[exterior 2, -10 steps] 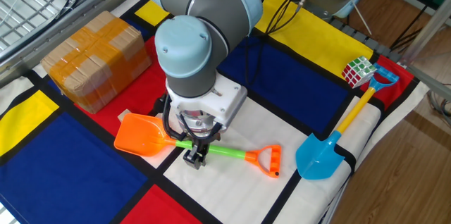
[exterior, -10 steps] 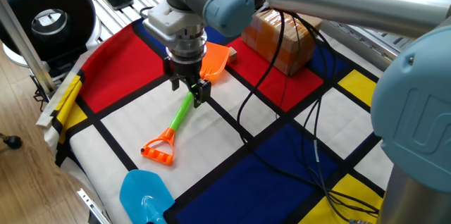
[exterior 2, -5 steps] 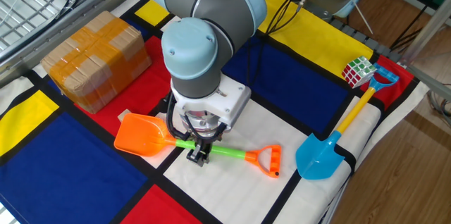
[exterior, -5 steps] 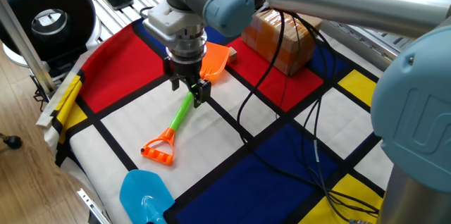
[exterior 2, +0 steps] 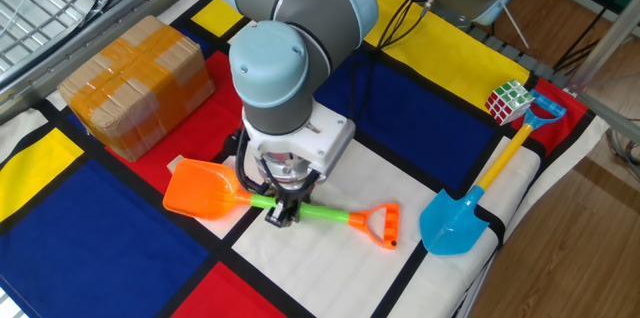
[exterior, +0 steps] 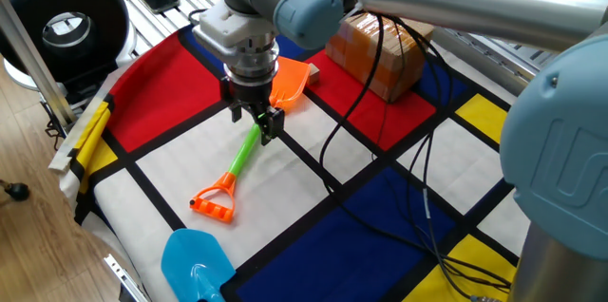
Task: Use a shovel to scoop up an object
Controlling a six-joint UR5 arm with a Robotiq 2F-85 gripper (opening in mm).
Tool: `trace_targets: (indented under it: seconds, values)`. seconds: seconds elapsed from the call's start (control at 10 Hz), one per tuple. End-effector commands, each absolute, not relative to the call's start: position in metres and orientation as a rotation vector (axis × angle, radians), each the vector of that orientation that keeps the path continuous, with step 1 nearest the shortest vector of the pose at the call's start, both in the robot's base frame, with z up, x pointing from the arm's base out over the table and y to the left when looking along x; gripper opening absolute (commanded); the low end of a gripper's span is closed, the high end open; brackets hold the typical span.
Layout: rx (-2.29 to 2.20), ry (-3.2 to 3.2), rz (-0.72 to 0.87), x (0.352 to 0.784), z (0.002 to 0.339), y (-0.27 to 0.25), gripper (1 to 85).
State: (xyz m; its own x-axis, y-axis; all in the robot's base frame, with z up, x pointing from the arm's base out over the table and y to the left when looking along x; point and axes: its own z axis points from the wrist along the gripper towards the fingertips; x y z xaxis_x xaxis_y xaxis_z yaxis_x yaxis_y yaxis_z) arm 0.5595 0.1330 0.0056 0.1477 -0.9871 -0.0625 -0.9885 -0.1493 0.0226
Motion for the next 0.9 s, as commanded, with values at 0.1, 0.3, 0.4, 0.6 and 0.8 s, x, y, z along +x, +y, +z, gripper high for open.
trace_targets:
  seconds: [0.1, 0.3, 0.4, 0.6, 0.8]
  values:
    - [-2.328, 2.094, 0.147, 0.55, 0.012, 0.132, 1.0]
    - [-2.327, 2.096, 0.156, 0.552, 0.02, 0.131, 1.0]
    - [-2.344, 2.092, 0.152, 0.553, 0.027, 0.131, 1.0]
    - [-2.34, 2.084, 0.113, 0.562, 0.038, 0.131, 1.0]
    - [-2.254, 2.099, 0.07, 0.577, 0.041, 0.135, 1.0]
